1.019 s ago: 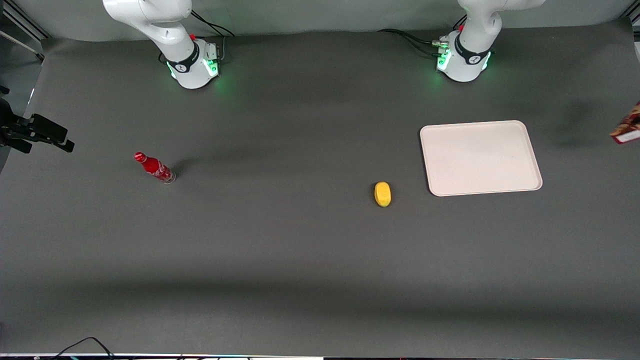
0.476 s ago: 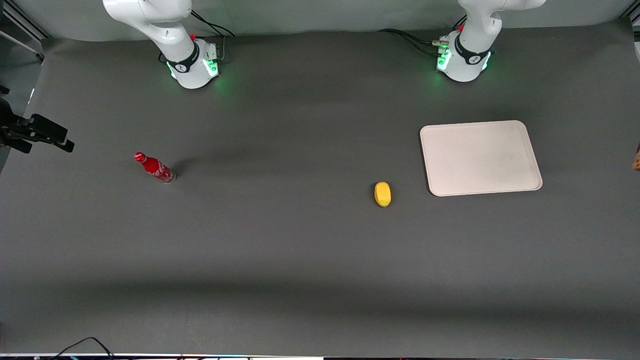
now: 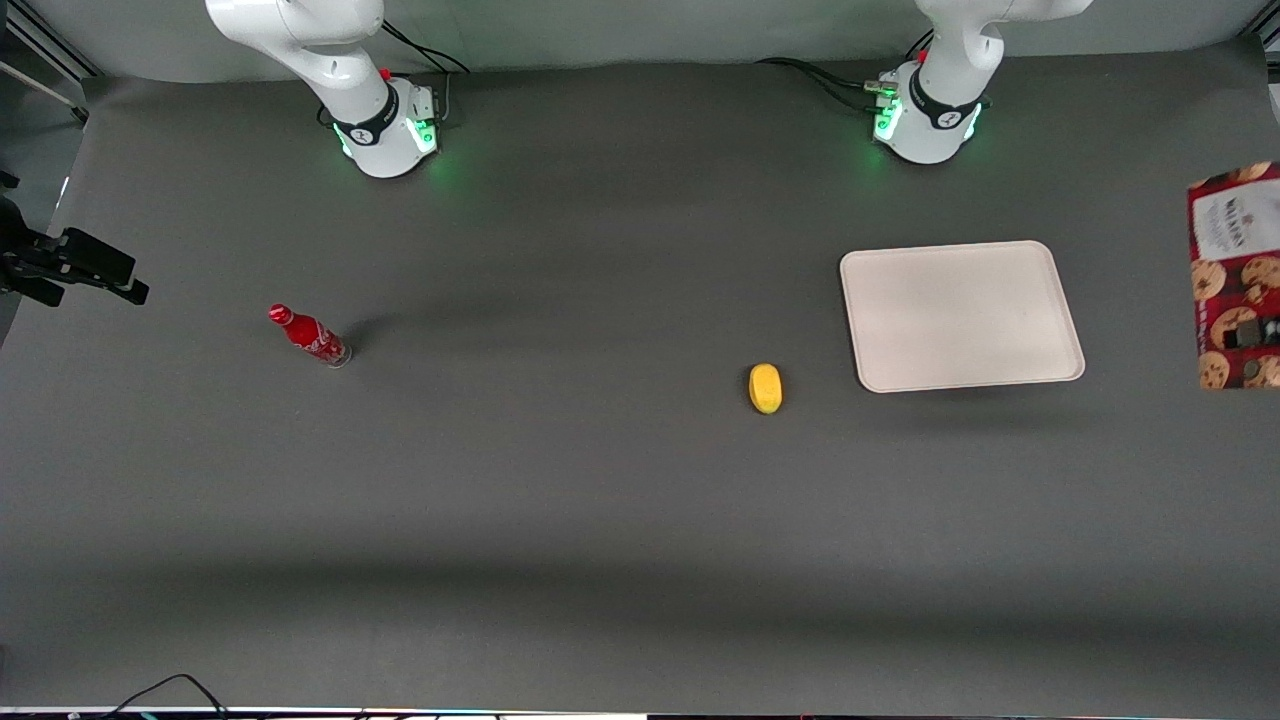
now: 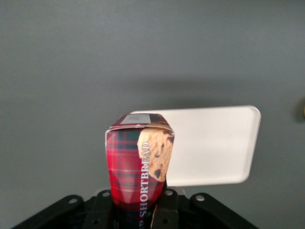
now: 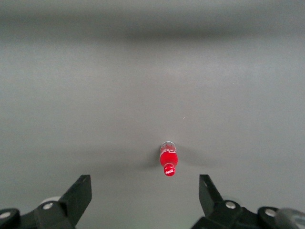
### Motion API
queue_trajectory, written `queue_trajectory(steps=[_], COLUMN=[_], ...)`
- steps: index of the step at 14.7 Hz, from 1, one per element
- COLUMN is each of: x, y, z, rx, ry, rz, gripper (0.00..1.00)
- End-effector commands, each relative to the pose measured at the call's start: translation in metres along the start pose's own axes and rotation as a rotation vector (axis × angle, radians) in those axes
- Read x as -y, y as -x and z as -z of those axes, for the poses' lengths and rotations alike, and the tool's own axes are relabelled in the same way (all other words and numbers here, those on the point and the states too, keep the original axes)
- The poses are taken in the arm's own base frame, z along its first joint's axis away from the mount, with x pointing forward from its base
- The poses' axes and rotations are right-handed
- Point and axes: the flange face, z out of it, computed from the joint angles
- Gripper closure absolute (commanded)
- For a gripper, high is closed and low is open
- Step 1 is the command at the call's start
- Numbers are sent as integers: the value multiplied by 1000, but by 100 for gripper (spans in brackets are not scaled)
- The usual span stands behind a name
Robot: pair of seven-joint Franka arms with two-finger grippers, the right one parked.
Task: Place red cookie box on tray
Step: 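Carry the box with the left gripper toward the white tray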
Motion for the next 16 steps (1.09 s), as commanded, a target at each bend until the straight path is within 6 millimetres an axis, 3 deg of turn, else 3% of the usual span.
queue_trajectory(steps=[1, 3, 6, 10, 16], x=[22, 29, 31, 20, 24], y=[-25, -26, -16, 25, 80], z=[-63, -110, -151, -216, -281], rx=[8, 10, 14, -42, -97], ry=[-25, -4, 15, 38, 46], rz=[77, 103, 139, 112, 29], gripper=[100, 100, 100, 100, 100])
